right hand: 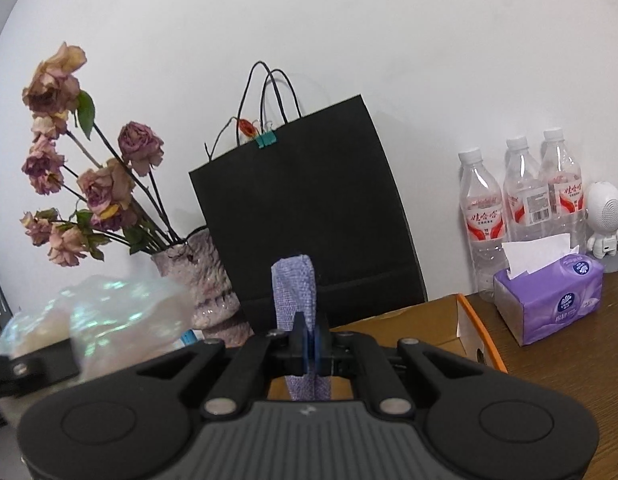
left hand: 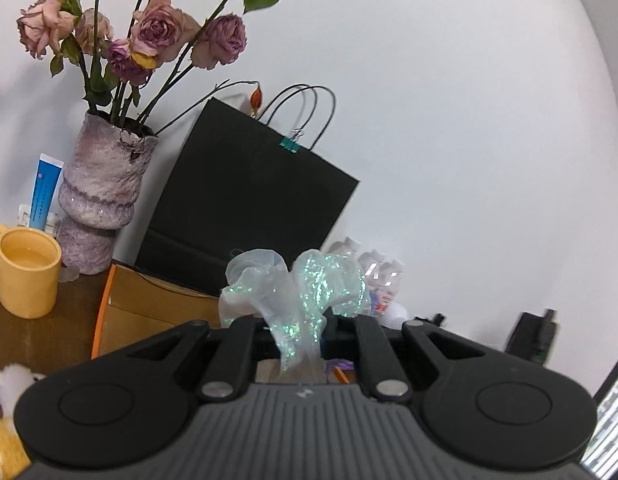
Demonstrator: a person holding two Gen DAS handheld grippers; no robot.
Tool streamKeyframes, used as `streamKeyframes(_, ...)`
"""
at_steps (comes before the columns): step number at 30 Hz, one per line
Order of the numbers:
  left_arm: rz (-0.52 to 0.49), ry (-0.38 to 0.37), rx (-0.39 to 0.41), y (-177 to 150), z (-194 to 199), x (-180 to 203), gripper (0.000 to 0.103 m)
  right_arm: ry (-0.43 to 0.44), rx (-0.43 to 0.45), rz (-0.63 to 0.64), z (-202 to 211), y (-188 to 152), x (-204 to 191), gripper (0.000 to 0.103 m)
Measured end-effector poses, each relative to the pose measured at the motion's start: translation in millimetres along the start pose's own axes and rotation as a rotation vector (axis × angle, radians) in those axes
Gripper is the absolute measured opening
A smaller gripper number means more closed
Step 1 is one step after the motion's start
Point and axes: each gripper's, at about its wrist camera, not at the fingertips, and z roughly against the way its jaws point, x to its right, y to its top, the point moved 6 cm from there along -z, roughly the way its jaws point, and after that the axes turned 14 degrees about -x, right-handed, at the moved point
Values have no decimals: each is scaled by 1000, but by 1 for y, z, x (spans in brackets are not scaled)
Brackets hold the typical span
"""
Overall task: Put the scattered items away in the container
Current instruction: 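Lift the purple bag with the right gripper while the left gripper lifts the plastic bag toward the box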
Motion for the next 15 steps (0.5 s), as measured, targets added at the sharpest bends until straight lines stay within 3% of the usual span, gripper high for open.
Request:
streamKeyframes(5, -15, 12, 11, -9, 18, 12, 11, 12, 10, 1, 12, -3, -4, 2)
streamKeyframes(7, -11, -16, -3, -13, 23, 18, 11, 14, 14, -2, 17, -4, -4, 2)
streamKeyframes(10, 0, 47, -24, -14, 18, 15, 11, 17, 22, -12, 27, -6, -4, 2)
streamKeyframes(13, 15, 8, -40, -21, 21, 19, 11, 20, 28, -17, 36, -9, -3, 2)
streamKeyframes(15, 10, 30, -39, -23, 21, 19, 11, 14, 32, -19, 40, -10, -2, 2)
